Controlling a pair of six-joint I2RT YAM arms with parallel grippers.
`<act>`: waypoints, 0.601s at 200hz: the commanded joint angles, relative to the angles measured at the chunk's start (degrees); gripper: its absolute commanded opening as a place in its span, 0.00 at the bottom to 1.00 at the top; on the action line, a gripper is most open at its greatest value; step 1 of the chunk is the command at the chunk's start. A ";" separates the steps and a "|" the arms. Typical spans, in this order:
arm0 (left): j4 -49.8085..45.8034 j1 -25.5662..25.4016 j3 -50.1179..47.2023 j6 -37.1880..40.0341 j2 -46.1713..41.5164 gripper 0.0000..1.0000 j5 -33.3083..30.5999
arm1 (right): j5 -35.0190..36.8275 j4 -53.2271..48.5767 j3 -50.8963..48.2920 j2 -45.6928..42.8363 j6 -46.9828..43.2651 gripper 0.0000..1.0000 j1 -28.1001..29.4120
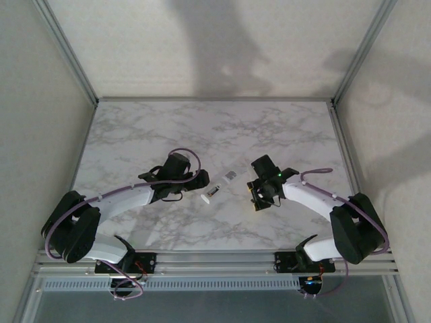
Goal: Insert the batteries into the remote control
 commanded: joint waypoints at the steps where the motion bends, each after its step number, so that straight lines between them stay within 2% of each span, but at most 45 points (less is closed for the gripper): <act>1: -0.31 0.46 -0.87 1.04 -0.97 0.96 0.38 | 2.12 2.19 -2.73 0.22 5.00 0.58 0.51; 70: -0.92 0.55 -1.04 1.06 -1.32 0.96 0.11 | 2.98 5.84 -4.97 2.32 6.32 0.56 -1.22; 120: -0.78 0.67 -1.08 0.88 -1.23 0.96 0.06 | 2.75 5.31 -5.78 3.00 6.09 0.49 -2.63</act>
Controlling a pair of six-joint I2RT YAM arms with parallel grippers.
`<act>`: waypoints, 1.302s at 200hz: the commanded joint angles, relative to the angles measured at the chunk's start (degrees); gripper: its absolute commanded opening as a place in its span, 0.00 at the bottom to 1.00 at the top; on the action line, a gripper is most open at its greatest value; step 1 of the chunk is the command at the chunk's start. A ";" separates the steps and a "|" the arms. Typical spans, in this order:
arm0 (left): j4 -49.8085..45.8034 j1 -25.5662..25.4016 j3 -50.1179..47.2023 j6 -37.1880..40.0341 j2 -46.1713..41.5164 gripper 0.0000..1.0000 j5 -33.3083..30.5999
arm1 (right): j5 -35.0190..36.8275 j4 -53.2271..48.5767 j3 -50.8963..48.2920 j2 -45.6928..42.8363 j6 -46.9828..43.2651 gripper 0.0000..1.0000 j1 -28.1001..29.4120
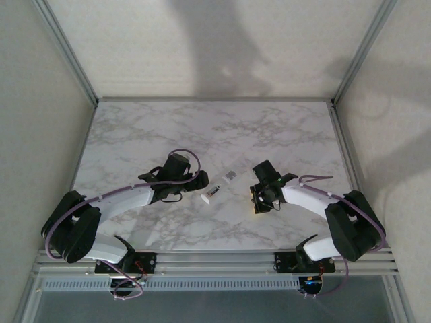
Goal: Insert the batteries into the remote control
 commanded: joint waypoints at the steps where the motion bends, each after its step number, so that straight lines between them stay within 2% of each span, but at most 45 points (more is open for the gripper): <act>1: -0.69 0.59 -0.60 0.86 -1.23 0.96 0.06 | 2.94 0.21 -1.51 1.55 0.43 0.49 -1.27; 70: -0.48 0.79 -0.77 0.86 -1.23 0.96 0.06 | 3.41 -2.92 -0.56 1.73 0.47 0.39 -1.95; 119: -0.25 1.06 -1.15 0.86 -1.50 0.96 0.11 | 2.15 -4.45 1.79 3.79 -2.61 0.33 -2.41; 134: -0.18 1.13 -1.16 0.86 -1.50 0.96 0.15 | 2.22 -5.81 2.73 4.19 -3.96 0.26 -2.49; 196: -0.14 1.51 -1.15 1.06 -1.45 0.96 0.54 | 2.47 -9.98 4.75 4.31 -8.46 0.23 -2.44; 211: -0.16 1.49 -1.05 1.04 -1.33 0.96 0.59 | 2.49 -9.99 4.61 4.03 -9.60 0.18 -2.39; 225: -0.14 1.51 -1.11 0.95 -1.27 0.96 0.67 | 2.68 -10.23 4.66 3.78 -10.49 0.20 -2.25; 238: 0.04 1.63 -1.13 0.95 -1.15 0.96 0.85 | 1.90 -9.74 4.43 4.06 -11.08 0.35 -2.32; 260: 0.03 1.66 -1.06 0.94 -0.77 0.96 1.11 | 0.80 -7.89 3.47 4.66 -10.95 0.35 -2.22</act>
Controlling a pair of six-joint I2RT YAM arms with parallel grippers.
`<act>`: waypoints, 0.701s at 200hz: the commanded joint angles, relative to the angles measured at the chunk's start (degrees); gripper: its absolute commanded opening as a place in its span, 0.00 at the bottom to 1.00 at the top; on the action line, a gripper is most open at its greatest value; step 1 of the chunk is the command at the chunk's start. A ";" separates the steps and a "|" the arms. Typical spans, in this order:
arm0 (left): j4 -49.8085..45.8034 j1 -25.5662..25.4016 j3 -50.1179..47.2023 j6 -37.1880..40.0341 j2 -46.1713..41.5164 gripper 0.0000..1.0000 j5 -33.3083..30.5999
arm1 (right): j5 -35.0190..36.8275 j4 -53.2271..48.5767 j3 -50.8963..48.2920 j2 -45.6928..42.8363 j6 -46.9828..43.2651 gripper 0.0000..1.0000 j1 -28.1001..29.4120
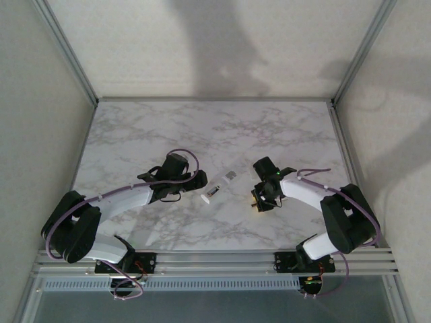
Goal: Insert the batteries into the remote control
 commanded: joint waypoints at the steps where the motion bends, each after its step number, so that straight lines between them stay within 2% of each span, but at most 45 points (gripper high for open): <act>1: -0.05 0.64 -0.65 0.94 -0.74 0.96 0.79 | 1.64 -0.91 -0.73 0.95 -0.94 0.36 -0.30; 38: -0.25 0.67 -0.67 0.97 -0.98 0.96 0.74 | -0.37 -1.58 1.10 3.91 -2.83 0.33 -0.44; 77: -0.42 0.65 -1.05 0.69 -1.89 0.96 0.56 | -3.64 -3.92 6.27 9.98 -7.35 0.26 -1.05; 112: -0.01 0.68 -2.10 0.07 -3.06 0.96 0.39 | -3.39 -5.62 8.80 11.06 -9.10 0.20 -0.98; 126: -0.13 0.61 -2.36 -0.02 -3.28 0.96 0.40 | -2.60 -6.75 9.65 10.51 -10.14 0.07 -1.00; 140: 0.09 0.66 -2.49 -0.02 -3.21 0.96 0.61 | -1.10 -8.68 10.72 9.18 -11.17 0.08 -1.05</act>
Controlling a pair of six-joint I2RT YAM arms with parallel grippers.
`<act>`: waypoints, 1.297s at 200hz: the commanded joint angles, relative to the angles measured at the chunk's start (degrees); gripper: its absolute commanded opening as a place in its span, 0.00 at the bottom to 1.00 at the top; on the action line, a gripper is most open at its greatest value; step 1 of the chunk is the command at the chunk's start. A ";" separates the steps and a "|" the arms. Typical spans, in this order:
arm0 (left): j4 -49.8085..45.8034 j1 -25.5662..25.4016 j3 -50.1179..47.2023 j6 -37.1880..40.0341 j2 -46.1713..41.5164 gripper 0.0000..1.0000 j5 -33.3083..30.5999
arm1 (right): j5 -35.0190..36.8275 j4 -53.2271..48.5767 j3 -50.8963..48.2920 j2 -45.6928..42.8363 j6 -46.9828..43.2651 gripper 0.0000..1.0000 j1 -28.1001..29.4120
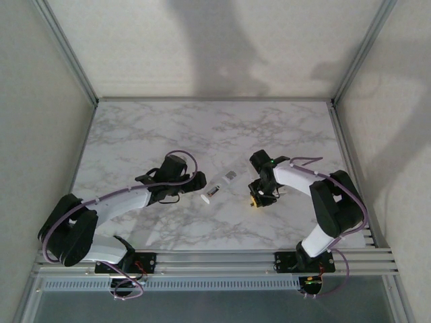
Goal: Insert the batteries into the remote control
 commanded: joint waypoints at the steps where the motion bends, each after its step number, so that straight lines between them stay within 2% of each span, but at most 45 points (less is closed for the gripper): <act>1: -0.01 0.67 -0.74 0.07 -1.16 0.96 0.55 | 1.93 0.48 1.38 0.34 -2.44 0.09 0.13; 9: 0.09 0.66 -0.78 0.11 -0.92 0.96 0.75 | 2.94 -0.57 1.70 -0.74 -2.79 0.13 0.15; 72: 2.85 0.51 0.01 0.24 4.01 0.96 3.97 | 8.14 -3.37 2.56 -8.26 -7.11 0.13 0.26; 113: 8.15 0.50 -1.10 -1.44 7.01 0.96 9.11 | 10.08 -4.40 4.65 -9.99 -11.77 0.14 1.13; 178: 15.36 -0.27 -1.29 -3.79 10.40 0.94 13.73 | 10.04 -2.80 5.21 -10.81 -15.19 0.15 3.12; 259: 22.06 -4.92 -2.04 -8.63 13.01 0.94 16.55 | 10.60 -3.06 4.40 -13.09 -17.70 0.15 3.59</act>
